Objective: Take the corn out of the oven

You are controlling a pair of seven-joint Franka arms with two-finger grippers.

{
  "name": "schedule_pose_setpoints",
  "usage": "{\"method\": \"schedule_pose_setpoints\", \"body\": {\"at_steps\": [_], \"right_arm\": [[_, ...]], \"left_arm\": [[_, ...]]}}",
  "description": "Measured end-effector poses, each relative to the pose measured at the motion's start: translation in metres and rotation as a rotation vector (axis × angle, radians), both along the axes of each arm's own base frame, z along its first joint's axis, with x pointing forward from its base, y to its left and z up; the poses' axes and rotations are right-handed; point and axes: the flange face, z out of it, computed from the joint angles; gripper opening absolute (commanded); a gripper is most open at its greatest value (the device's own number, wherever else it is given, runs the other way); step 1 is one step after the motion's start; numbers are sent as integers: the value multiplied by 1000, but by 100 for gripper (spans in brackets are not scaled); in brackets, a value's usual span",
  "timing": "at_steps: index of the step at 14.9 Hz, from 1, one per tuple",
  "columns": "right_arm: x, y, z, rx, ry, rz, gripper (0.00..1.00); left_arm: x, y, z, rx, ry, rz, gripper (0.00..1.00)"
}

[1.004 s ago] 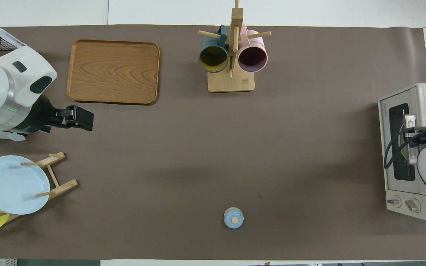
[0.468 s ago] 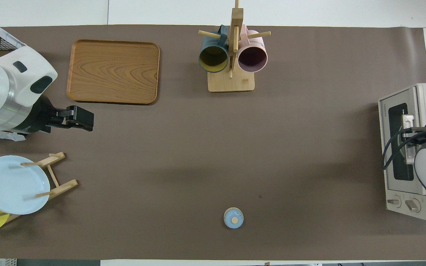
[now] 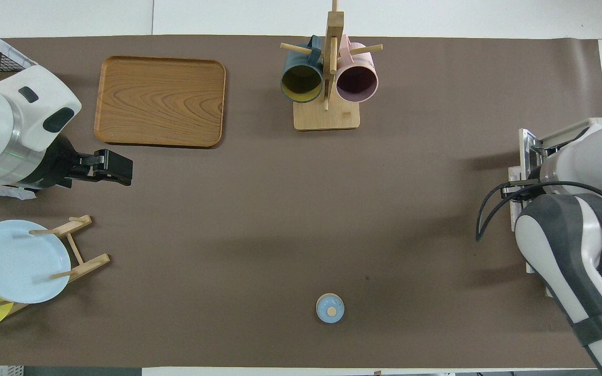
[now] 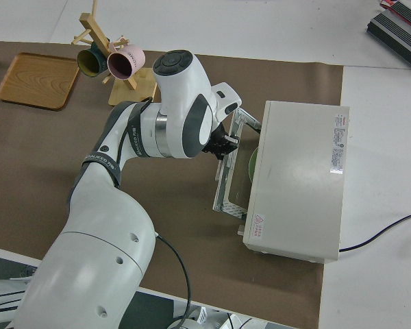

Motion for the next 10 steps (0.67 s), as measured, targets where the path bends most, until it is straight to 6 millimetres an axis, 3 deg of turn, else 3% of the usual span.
{"method": "schedule_pose_setpoints", "body": {"at_steps": [4,10], "right_arm": [[6,20,-47,18,-19,28,0],[9,27,-89,31,-11,18,0]], "left_arm": [[0,0,0,0,0,1,100],[0,0,0,0,0,0,100]]}}
